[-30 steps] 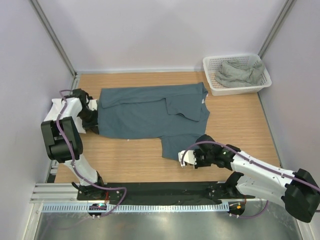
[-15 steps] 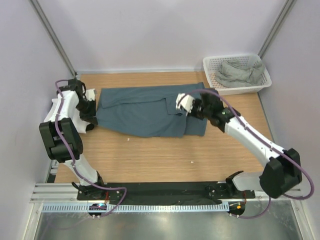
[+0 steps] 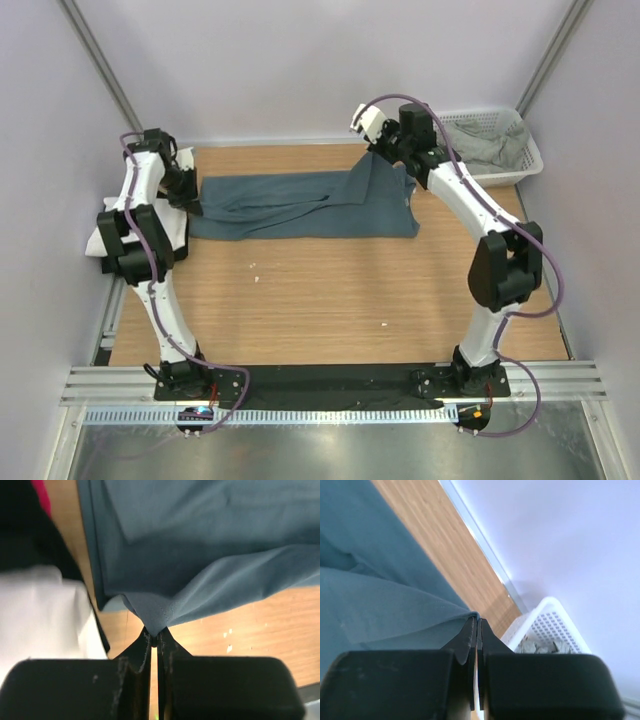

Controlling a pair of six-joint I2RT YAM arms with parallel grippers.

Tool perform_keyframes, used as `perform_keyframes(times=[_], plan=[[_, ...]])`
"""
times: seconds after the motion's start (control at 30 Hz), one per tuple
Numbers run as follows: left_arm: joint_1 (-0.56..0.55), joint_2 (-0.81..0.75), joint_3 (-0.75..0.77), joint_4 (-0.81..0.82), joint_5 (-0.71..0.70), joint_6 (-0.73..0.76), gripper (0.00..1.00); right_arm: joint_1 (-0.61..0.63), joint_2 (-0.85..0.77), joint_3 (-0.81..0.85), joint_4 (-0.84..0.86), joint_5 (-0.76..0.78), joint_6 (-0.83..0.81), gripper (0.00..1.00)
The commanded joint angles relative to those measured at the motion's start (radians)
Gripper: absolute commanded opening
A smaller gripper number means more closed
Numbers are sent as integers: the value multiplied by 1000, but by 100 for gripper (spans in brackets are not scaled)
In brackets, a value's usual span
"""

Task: Fold and stack the t-shirts
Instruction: Fold the tshirt

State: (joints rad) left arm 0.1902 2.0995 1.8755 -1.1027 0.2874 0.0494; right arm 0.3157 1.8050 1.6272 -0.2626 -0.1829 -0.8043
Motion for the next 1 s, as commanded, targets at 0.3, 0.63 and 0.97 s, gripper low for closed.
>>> perform_keyframes(times=[0.3,0.63,0.97], plan=[[-78,232,381,27,-93,-14,0,-15,370,404,25,-7,27,1],[-72,246,390,53,-214,-37,0,-36,438,494,31,36,17,1],[-77,264,405,67,-257,-42,0,-43,465,496,59,57,16,1]])
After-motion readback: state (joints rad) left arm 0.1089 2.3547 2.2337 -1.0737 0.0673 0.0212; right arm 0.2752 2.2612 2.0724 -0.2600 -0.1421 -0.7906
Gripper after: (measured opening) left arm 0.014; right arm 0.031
